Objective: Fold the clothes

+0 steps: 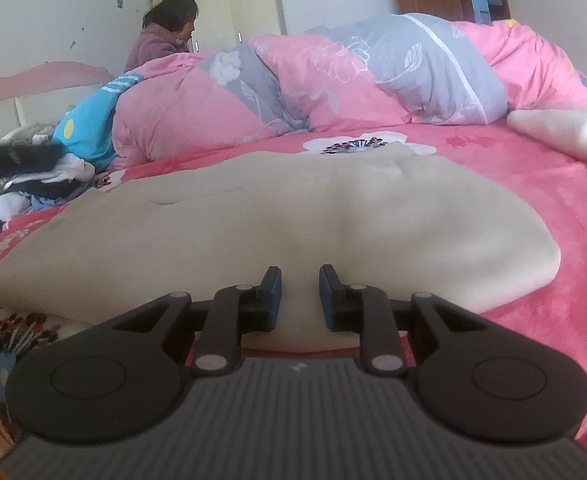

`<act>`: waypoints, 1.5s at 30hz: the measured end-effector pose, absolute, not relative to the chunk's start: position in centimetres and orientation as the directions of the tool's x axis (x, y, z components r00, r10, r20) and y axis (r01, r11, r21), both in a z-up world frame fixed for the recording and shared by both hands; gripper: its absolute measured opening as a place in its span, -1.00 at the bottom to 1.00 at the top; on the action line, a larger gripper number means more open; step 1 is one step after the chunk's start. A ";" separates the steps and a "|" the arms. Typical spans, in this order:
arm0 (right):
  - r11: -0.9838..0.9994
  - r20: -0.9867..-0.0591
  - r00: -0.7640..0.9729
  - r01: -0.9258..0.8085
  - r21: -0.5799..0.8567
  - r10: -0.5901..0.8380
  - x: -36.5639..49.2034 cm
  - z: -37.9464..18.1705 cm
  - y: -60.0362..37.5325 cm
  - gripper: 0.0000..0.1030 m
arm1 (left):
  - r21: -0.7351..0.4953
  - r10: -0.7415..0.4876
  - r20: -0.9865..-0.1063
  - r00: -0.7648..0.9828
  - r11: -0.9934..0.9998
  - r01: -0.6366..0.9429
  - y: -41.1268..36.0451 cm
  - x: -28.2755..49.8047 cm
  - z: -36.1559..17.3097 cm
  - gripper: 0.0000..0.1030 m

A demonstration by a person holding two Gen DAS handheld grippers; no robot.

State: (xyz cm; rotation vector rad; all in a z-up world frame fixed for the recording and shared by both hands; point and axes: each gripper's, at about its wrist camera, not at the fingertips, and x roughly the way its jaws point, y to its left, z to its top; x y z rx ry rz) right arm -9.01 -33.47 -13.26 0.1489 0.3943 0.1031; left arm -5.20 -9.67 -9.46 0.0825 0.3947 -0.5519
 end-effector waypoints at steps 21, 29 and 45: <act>0.990 -0.301 0.948 -0.124 -0.062 0.100 -10.0 -14.1 -27.7 -0.53 | -0.046 -0.460 -0.388 0.799 0.875 0.481 -5.5 -9.3 -13.2 0.25; 0.993 -0.306 0.949 -0.099 -0.066 0.074 -10.3 -10.7 -25.6 -0.53 | -0.006 -0.401 -0.376 0.835 0.903 0.431 -4.0 -10.9 -14.8 0.31; 0.957 -0.293 0.916 -0.290 -0.007 0.275 -10.8 -9.9 -22.4 -0.51 | -0.191 -0.354 -0.343 0.870 0.933 0.305 1.7 -10.0 -14.7 0.27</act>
